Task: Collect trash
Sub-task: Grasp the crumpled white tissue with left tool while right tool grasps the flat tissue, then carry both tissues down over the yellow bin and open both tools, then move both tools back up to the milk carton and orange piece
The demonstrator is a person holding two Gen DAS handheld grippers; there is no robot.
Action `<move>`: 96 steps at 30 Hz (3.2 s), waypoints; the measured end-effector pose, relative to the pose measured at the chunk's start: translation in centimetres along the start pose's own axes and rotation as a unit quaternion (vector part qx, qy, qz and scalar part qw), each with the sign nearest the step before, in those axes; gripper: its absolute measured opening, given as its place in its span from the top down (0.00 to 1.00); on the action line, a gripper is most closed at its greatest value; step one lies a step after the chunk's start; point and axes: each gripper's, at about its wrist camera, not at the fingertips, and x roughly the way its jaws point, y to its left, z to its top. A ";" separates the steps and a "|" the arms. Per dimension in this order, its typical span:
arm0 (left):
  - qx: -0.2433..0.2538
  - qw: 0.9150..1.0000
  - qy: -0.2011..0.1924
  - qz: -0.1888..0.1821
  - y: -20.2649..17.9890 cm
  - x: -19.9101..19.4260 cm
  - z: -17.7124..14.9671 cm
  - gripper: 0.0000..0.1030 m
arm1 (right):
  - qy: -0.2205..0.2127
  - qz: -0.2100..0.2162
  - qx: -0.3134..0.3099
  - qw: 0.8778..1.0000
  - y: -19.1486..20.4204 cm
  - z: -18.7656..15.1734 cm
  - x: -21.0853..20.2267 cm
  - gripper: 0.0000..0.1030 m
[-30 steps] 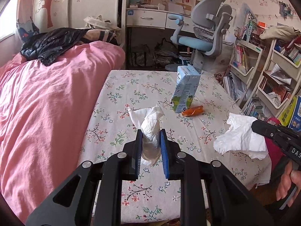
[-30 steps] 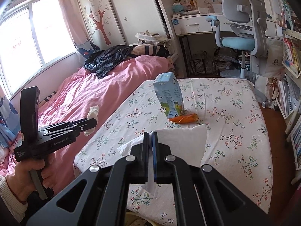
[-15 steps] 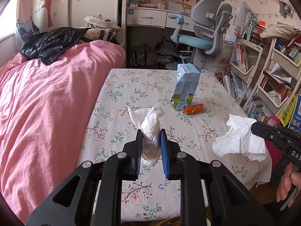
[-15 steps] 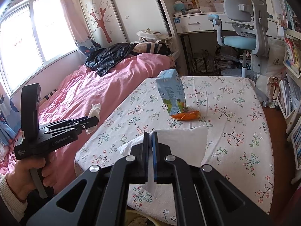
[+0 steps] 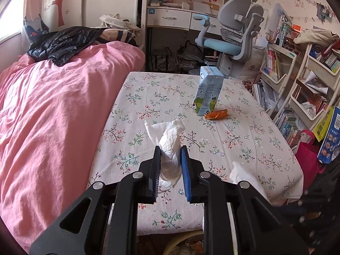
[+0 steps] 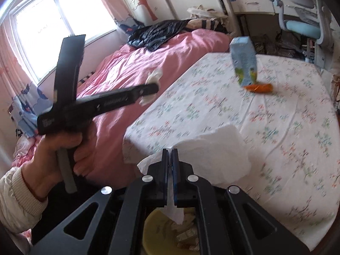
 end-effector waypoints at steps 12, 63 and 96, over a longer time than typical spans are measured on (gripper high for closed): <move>-0.022 0.999 0.033 -0.006 0.2 -4.2 -5.6 0.83 | 0.205 0.023 -0.066 0.976 5.7 -8.7 2.0 0.65; 0.044 0.993 0.101 0.043 -4.5 -5.2 -14.0 0.18 | -0.053 -0.209 0.082 0.973 -10.4 4.9 1.2 0.22; 0.051 0.995 -0.085 -0.007 -7.7 -0.2 7.9 0.10 | -0.091 -0.217 0.134 0.963 -13.2 6.7 -2.8 0.16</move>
